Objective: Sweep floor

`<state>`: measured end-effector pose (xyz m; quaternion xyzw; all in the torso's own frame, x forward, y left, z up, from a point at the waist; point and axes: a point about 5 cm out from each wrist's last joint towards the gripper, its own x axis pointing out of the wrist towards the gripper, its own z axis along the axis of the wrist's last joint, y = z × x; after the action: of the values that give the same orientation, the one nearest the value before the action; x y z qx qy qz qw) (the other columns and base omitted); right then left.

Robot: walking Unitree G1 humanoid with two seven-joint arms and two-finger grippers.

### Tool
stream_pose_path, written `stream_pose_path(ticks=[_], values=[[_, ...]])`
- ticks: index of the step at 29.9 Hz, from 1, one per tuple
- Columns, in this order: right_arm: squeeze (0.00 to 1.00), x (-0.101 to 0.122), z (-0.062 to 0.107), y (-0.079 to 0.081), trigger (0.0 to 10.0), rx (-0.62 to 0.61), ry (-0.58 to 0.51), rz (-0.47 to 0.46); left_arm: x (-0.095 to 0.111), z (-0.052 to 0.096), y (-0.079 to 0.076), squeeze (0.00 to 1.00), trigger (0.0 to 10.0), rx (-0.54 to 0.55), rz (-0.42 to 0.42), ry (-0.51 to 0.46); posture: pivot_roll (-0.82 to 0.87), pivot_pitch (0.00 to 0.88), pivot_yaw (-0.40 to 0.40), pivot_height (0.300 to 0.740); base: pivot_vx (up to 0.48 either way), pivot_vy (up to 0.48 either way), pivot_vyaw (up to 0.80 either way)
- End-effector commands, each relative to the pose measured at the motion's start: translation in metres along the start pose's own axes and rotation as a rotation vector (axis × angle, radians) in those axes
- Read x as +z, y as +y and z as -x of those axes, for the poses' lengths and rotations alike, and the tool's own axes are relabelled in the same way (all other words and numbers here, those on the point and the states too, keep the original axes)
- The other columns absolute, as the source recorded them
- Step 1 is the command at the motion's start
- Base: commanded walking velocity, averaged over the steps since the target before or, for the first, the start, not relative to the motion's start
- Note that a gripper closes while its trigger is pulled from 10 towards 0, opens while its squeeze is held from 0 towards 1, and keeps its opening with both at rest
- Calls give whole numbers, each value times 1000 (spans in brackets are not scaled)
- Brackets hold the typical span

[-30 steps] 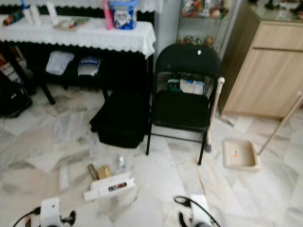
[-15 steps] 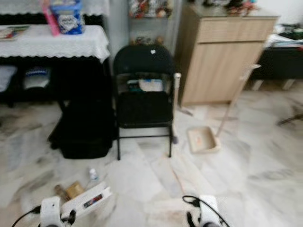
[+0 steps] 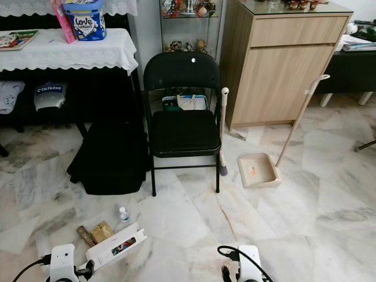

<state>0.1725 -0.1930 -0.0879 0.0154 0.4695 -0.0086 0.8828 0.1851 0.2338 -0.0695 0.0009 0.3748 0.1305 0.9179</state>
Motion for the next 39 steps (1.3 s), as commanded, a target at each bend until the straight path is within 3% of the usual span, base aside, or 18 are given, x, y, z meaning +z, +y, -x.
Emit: stream_pose_path(ticks=[1, 12, 20, 32, 39], values=[[0, 0, 0, -1, 10000, -6, -4, -1, -5, 1, 0, 0, 10000, -2, -15, 26, -62, 0, 39, 740, 0, -281, 0], [0, 0, 0, 1, 10000, -10, -5, -2, -3, 0, 0, 0, 10000, -3, -13, 21, -59, 0, 36, 740, 0, -318, 0], [0, 3, -2, 13, 10000, 0, -13, 2, -2, 0, -1, 0, 10000, -4, -9, 18, -63, 0, 32, 740, 0, -325, 0], [0, 7, -3, 13, 10000, -3, -27, -1, -2, 0, -3, 0, 10000, -7, 9, 11, -70, 0, 29, 740, 0, -327, 0], [0, 7, -1, 4, 10000, -14, -31, -4, -2, 0, -4, 0, 10000, -9, 15, 12, -75, 0, 28, 740, 0, -325, 0]])
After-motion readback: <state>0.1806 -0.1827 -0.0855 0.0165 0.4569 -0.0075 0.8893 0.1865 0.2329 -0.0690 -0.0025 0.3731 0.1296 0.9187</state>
